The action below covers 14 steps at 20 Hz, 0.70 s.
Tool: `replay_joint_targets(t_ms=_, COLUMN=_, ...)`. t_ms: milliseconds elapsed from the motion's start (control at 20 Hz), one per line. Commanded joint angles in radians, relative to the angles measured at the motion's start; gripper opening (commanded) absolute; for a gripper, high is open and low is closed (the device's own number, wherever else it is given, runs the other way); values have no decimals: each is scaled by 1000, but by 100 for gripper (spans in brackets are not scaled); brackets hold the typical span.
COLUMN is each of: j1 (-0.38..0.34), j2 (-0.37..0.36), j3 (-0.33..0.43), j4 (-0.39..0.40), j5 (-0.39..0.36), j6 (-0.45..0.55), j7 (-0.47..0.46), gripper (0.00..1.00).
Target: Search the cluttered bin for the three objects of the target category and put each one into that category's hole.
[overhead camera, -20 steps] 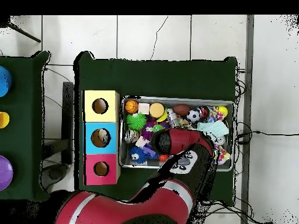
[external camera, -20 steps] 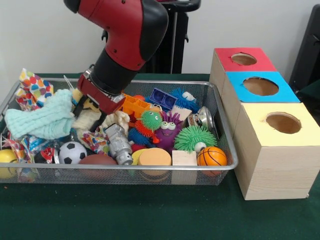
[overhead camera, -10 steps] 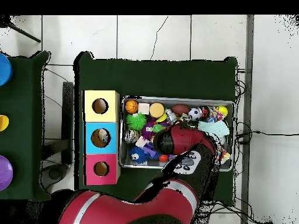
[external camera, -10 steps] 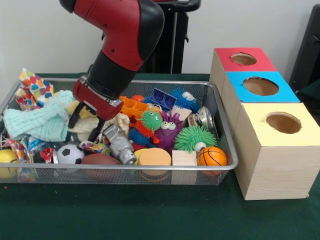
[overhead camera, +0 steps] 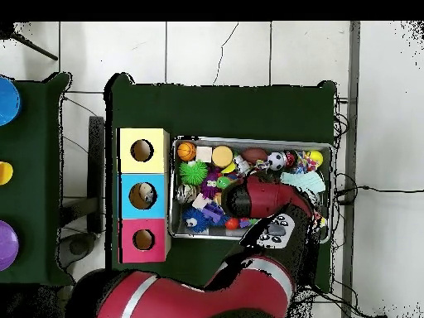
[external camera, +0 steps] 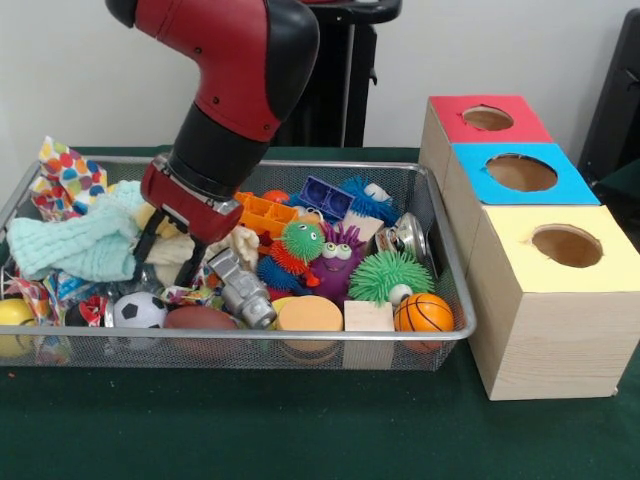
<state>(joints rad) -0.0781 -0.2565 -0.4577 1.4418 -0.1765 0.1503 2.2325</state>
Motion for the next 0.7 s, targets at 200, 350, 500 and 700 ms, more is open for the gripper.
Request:
replay_joint_targets(t_ms=200, j1=-56, j2=48, j3=191, j4=-64, j5=-39, j6=76, j7=-33, gripper=100)
replay_joint_targets(t_ms=350, j1=-76, j2=61, j3=215, j4=-39, j5=-9, j6=115, j7=-8, gripper=100)
replay_joint_targets(t_ms=500, j1=-93, j2=72, j3=235, j4=-26, j5=13, j6=152, j7=6, gripper=100)
replay_joint_targets(t_ms=700, j1=-82, j2=90, j3=214, j4=-27, j5=43, j6=195, j7=45, gripper=100)
